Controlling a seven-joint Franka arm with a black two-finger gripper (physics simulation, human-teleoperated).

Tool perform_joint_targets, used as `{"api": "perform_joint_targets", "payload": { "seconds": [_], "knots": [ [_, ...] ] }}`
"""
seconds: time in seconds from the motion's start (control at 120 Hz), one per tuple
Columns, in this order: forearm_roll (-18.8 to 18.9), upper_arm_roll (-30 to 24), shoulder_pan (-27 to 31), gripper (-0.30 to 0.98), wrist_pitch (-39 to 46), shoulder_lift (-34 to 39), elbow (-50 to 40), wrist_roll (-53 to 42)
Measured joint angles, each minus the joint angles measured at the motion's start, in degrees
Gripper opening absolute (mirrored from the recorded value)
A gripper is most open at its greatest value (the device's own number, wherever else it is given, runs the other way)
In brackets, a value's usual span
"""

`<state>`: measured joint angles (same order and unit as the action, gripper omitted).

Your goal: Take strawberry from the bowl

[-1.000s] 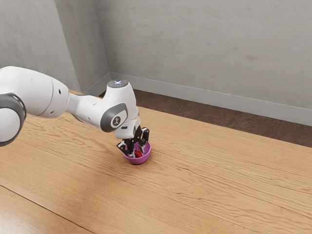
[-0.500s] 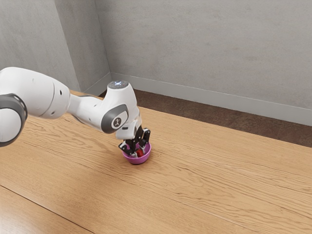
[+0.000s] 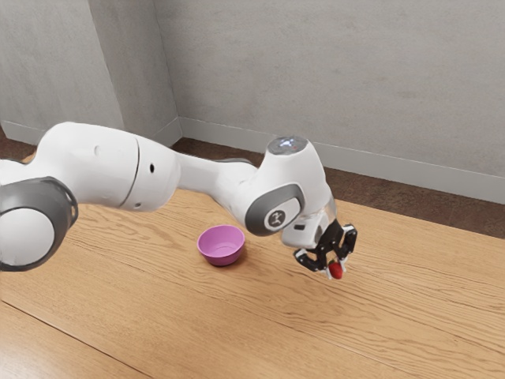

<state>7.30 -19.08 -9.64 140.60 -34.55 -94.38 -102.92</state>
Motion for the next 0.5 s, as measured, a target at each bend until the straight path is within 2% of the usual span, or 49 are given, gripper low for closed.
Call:
{"api": "perform_joint_targets", "payload": {
  "seconds": [0.125,0.258,0.325,0.408,0.458,0.5],
  "knots": [
    [0.5,0.1,-0.5,0.33,-0.3,-0.2,0.5,0.7],
    [0.7,0.2,-0.5,0.50,-1.7,3.3,-0.1,2.4],
    [0.6,0.2,2.9,0.55,-9.4,13.7,-2.8,7.1],
    [-0.8,0.5,15.3,0.59,-21.9,32.9,-4.5,14.3],
    [-1.6,3.2,19.9,0.61,-28.4,37.5,-3.3,18.6],
    [-2.0,6.2,21.2,0.63,-33.4,39.0,-2.8,22.2]
  ]
}}
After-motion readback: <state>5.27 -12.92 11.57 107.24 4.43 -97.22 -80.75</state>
